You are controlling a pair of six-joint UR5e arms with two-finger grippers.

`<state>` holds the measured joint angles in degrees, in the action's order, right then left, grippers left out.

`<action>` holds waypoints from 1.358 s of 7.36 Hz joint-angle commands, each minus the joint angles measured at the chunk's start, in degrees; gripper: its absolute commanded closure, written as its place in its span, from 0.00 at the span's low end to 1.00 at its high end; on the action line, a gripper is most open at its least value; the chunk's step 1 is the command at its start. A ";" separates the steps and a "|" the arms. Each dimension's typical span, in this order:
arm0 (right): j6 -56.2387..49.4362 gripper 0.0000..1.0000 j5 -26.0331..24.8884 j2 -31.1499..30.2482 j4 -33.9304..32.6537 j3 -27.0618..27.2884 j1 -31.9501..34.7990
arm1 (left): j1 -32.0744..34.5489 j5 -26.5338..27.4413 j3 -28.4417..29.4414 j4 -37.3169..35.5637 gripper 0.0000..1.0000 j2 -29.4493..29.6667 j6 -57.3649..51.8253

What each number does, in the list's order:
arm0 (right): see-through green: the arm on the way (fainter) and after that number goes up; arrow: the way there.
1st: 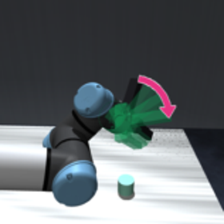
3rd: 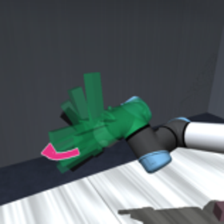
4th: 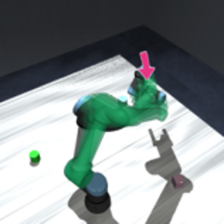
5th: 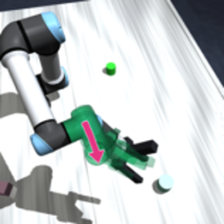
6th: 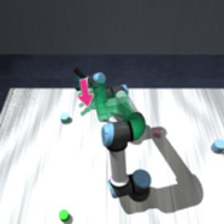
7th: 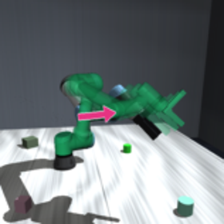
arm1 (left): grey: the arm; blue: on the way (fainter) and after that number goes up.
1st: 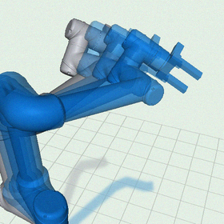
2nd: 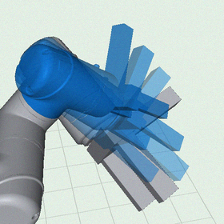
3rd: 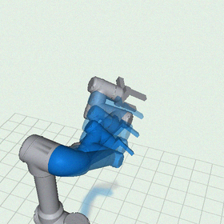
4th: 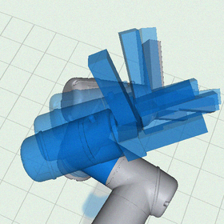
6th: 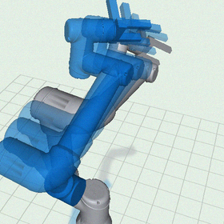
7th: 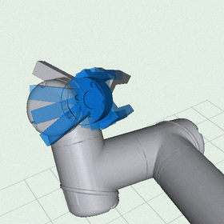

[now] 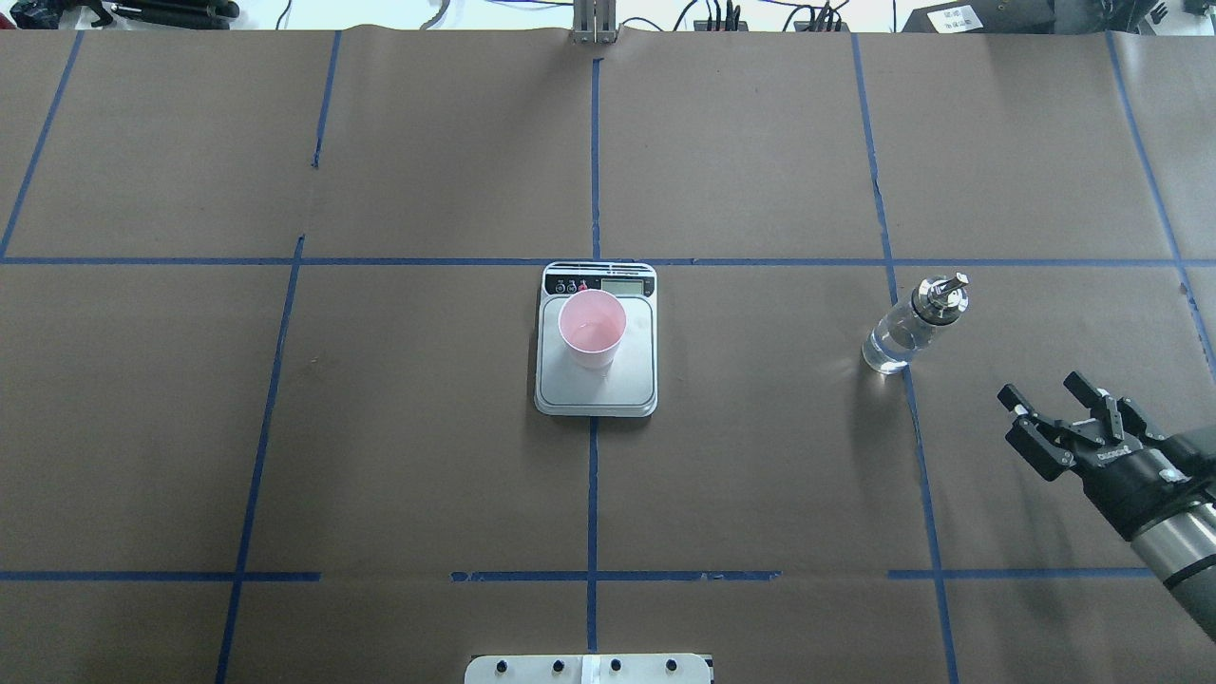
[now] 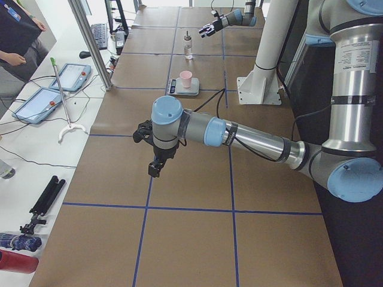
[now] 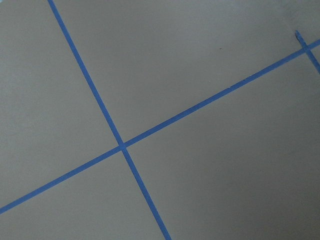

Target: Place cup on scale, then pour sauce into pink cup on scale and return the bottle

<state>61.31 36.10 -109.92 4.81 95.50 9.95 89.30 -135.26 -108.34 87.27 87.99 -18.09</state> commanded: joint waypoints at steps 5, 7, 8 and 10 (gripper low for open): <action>-7.13 0.00 59.05 15.85 -30.23 -0.75 46.06 | 0.00 -0.01 0.06 0.00 0.00 -0.02 0.07; -11.90 0.00 78.77 18.84 -46.11 -0.49 55.14 | 0.00 -0.01 0.06 0.00 0.00 -0.02 -0.01; -20.88 0.00 88.35 20.34 -55.78 -0.49 59.18 | 0.00 -0.09 0.14 0.09 0.00 -0.10 -0.10; -39.34 0.00 96.33 22.89 -74.50 -0.14 67.88 | 0.09 -0.36 0.32 0.09 0.00 -0.89 -0.36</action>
<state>32.61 126.89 -88.79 -57.85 95.20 72.32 89.35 -135.53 -108.12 87.35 87.48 -18.28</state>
